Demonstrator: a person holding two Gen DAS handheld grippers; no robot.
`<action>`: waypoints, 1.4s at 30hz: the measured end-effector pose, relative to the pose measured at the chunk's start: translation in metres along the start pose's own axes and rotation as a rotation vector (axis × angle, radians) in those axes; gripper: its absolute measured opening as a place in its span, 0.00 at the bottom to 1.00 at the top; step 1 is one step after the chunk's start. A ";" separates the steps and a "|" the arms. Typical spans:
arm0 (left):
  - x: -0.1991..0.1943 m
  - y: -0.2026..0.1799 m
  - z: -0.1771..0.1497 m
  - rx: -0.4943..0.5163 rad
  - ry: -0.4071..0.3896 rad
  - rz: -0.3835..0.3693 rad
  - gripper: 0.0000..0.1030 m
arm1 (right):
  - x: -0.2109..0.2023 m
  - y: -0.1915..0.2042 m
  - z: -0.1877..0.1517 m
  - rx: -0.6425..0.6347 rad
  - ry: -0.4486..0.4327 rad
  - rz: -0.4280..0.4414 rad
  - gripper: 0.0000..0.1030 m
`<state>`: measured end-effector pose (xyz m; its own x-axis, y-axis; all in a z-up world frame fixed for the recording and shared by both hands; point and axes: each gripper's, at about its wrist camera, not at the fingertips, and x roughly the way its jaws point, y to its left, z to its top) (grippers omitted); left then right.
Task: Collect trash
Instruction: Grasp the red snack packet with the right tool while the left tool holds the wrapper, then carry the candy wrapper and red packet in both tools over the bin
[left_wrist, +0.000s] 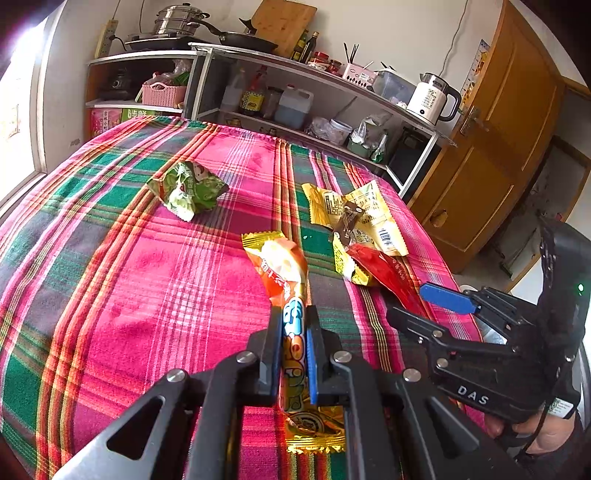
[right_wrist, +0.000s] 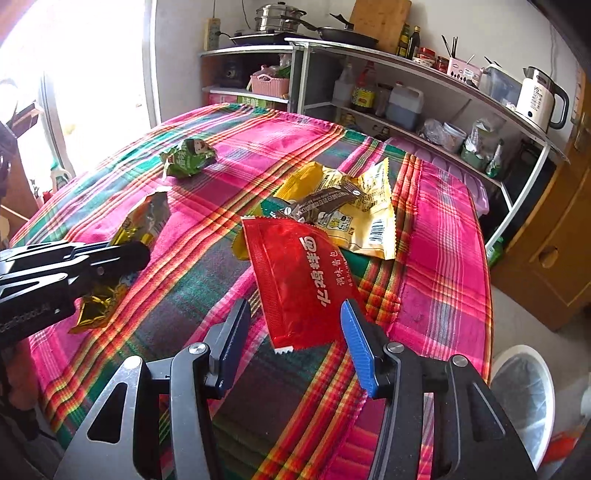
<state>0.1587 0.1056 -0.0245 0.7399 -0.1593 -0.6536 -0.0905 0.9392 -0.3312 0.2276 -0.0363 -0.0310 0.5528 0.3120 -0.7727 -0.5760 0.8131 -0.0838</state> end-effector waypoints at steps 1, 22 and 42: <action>0.000 0.000 0.000 0.001 0.001 -0.003 0.11 | 0.002 -0.004 0.002 0.018 0.003 0.009 0.50; 0.001 -0.001 0.002 0.019 0.006 -0.027 0.11 | -0.023 -0.031 0.005 0.194 -0.061 0.109 0.07; -0.016 -0.065 0.003 0.127 -0.009 -0.107 0.11 | -0.082 -0.063 -0.039 0.337 -0.167 0.131 0.07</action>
<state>0.1551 0.0477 0.0095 0.7469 -0.2581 -0.6128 0.0737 0.9480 -0.3095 0.1947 -0.1320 0.0134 0.5941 0.4765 -0.6480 -0.4337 0.8683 0.2408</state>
